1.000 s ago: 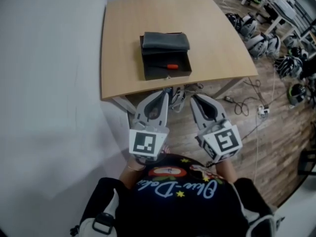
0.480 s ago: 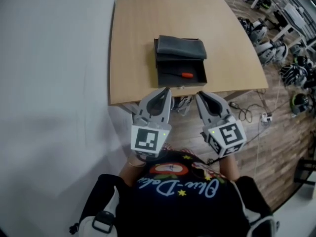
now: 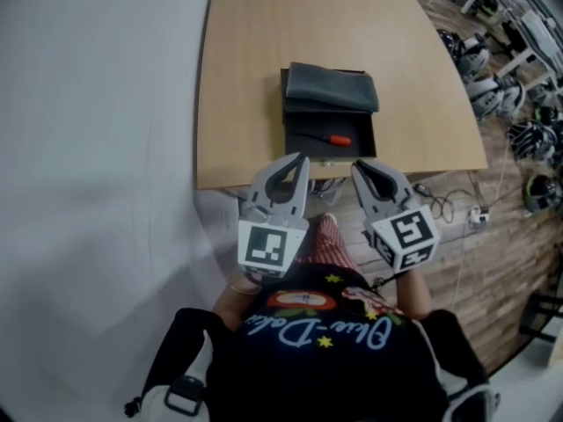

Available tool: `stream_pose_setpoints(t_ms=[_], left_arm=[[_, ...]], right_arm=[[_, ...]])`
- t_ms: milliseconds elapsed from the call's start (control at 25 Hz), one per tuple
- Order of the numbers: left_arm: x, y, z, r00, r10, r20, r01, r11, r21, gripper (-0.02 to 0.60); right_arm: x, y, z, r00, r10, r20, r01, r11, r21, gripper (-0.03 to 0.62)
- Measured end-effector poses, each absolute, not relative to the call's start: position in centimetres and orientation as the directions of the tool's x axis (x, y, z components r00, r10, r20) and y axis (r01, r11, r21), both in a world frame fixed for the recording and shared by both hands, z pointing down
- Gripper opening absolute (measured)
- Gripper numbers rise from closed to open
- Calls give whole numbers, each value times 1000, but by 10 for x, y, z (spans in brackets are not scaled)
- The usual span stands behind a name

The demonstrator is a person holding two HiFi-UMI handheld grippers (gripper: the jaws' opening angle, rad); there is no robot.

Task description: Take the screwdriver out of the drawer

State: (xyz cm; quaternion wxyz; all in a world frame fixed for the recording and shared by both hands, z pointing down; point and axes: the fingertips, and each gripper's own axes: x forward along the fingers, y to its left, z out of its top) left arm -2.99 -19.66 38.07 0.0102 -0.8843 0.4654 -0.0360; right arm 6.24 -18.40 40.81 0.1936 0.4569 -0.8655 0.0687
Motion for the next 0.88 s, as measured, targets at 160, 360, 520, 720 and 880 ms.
stream_pose_setpoints(t_ms=[160, 360, 520, 720, 880], left_arm=[[-27, -212, 387, 541, -839, 66, -838, -544, -44, 0], [-24, -234, 400, 495, -863, 106, -865, -500, -35, 0], [-21, -248, 414, 480, -866, 138, -872, -488, -32, 0], [-19, -252, 428, 461, -871, 172, -882, -471, -18, 0], [-19, -252, 436, 450, -872, 194, -888, -459, -4, 0]], right_arm=[[63, -204, 429, -516, -708, 483, -769, 631, 102, 2], [66, -231, 452, -531, -642, 553, -705, 696, 132, 15], [65, -251, 473, -533, -581, 615, -651, 746, 140, 23], [63, -264, 505, -520, -497, 695, -590, 797, 129, 49], [61, -272, 536, -481, -426, 766, -549, 828, 116, 58]])
